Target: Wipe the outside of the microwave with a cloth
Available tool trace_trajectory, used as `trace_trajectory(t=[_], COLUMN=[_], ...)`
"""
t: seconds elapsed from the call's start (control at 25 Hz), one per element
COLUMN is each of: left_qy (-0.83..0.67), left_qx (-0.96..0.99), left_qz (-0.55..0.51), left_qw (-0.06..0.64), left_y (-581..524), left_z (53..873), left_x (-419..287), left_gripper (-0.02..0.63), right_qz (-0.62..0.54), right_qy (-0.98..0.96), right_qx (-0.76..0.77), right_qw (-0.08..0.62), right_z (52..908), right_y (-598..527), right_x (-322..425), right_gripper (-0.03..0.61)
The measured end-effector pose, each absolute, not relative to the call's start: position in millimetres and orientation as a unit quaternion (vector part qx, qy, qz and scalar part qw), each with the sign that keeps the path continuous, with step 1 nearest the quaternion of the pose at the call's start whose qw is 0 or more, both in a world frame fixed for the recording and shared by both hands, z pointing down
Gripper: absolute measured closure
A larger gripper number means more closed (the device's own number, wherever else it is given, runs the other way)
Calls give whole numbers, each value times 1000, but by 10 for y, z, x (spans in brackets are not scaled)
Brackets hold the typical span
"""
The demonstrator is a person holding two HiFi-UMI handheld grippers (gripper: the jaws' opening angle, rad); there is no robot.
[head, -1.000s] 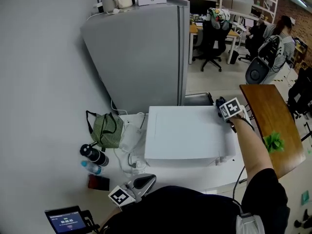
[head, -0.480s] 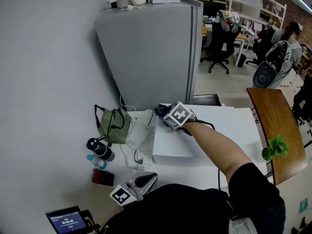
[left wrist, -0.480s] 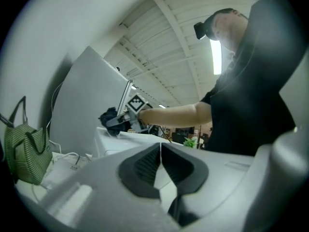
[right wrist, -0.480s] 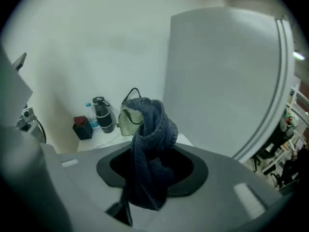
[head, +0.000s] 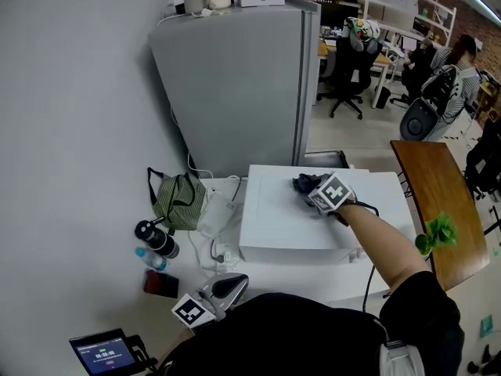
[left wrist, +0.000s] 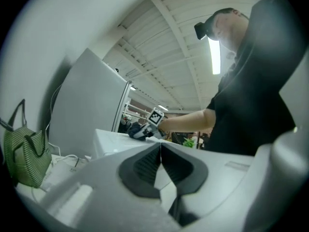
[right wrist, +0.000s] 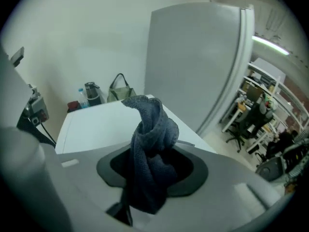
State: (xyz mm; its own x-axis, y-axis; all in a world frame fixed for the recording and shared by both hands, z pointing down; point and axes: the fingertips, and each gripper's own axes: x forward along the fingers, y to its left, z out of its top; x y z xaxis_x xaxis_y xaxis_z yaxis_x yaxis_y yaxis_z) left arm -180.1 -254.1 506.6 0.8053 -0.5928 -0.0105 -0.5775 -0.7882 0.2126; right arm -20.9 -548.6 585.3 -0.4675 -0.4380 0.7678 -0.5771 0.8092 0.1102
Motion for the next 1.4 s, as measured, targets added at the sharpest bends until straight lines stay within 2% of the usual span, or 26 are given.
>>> trace_trajectory(t=[0.2, 0.28, 0.36, 0.48, 0.6, 0.72, 0.84, 0.92, 1.12, 1.4], left_qy=[-271, -261, -258, -261, -269, -282, -291, -293, -289, -239], left_qx=[957, 960, 961, 959, 957, 953, 951, 950, 951, 965], left_qz=[-32, -31, -34, -39, -43, -44, -43, -44, -44, -36], left_qw=[97, 97, 97, 100, 101, 101, 100, 99, 102, 103], left_y=[-2553, -2554, -2550, -2517, -2490, -2458, -2435, -2426, -2422, -2443], left_z=[5032, 5037, 5024, 5022, 5026, 5025, 5068, 5096, 5084, 5046], left_x=[-1511, -1432, -1399, -1426, -1518, -1630, -1725, -1760, -1727, -1324], left_gripper=[607, 608, 609, 609, 609, 609, 609, 609, 609, 609], right_qz=[129, 143, 142, 101, 46, 13, 6, 6, 51, 112], right_qy=[-793, -774, -766, -803, -876, -914, -914, -911, -902, -845], right_qx=[416, 450, 468, 438, 323, 209, 159, 156, 203, 356], right_qw=[426, 421, 417, 391, 354, 346, 374, 382, 377, 382], right_z=[5862, 5876, 5843, 5560, 5268, 5278, 5526, 5655, 5681, 5686], right_y=[-5360, -5278, -5244, -5256, -5126, -4823, -4608, -4606, -4708, -4628], right_x=[1646, 2112, 2253, 1582, 40, -1367, -2045, -2104, -1200, 1219], right_gripper=[417, 417, 417, 419, 419, 419, 417, 418, 419, 419])
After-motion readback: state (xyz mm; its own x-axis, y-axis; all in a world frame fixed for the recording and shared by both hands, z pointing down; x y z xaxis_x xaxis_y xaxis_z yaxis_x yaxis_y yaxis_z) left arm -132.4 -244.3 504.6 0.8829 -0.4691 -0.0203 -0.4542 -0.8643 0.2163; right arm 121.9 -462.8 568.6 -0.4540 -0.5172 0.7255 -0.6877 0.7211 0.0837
